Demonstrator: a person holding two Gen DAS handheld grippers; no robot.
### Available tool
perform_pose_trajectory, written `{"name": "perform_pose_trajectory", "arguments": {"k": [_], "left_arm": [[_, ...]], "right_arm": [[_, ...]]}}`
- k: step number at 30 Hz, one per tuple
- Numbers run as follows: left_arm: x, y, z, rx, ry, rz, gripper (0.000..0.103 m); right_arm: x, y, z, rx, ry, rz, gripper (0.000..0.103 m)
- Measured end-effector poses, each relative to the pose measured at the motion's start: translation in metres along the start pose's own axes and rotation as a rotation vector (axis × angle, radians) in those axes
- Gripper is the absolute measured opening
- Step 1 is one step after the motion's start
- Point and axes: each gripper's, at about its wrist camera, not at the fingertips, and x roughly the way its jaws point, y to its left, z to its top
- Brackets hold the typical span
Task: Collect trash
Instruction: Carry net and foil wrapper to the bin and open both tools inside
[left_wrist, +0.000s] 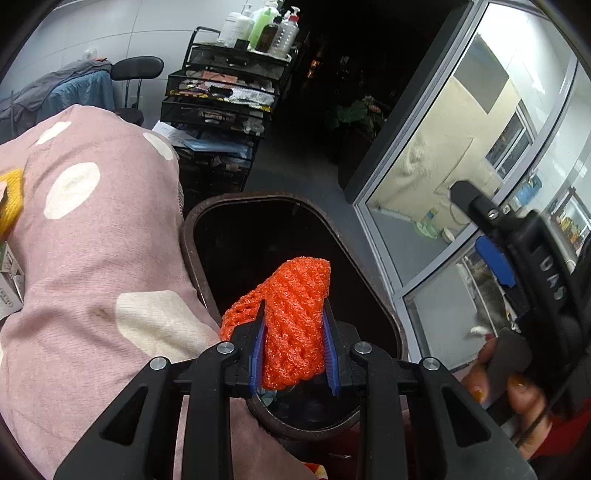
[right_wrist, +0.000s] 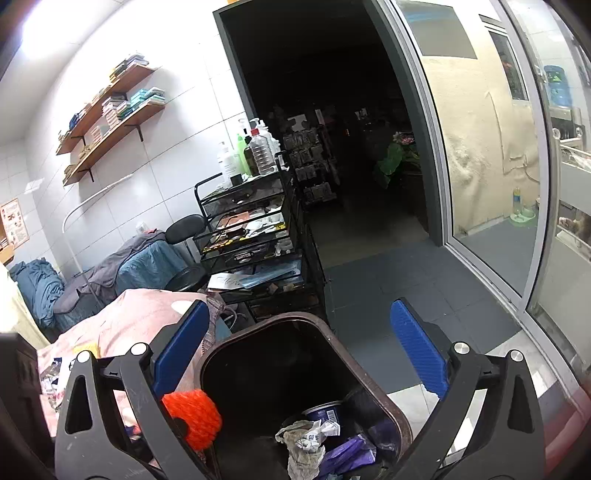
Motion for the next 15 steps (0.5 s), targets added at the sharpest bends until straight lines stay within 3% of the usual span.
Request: {"name": "perform_pose_trajectory", "arguments": {"k": [3,5,8,15], "left_arm": [[0.0067,0.0005,-0.0013,-0.001,0.023,0.014,0.04],[0.0065,0.0029,-0.0013,-0.004,0.025,0.016,0.06],[0.0032,0.0024,-0.0034,-0.007,0.01,0.023,0.083],[0.0031,-0.0048,-0.0048,0.04,0.004,0.033,0.09]], "right_arm": [[0.0005,-0.0009,0.0024,-0.005,0.007,0.0,0.097],[0.0013,-0.0012,0.0032,-0.008,0.014,0.002,0.097],[0.0053,0.0007,0.0041,-0.015,0.038,0.01,0.097],[0.0078,0.002,0.0031,-0.022,0.046,0.007,0.097]]}}
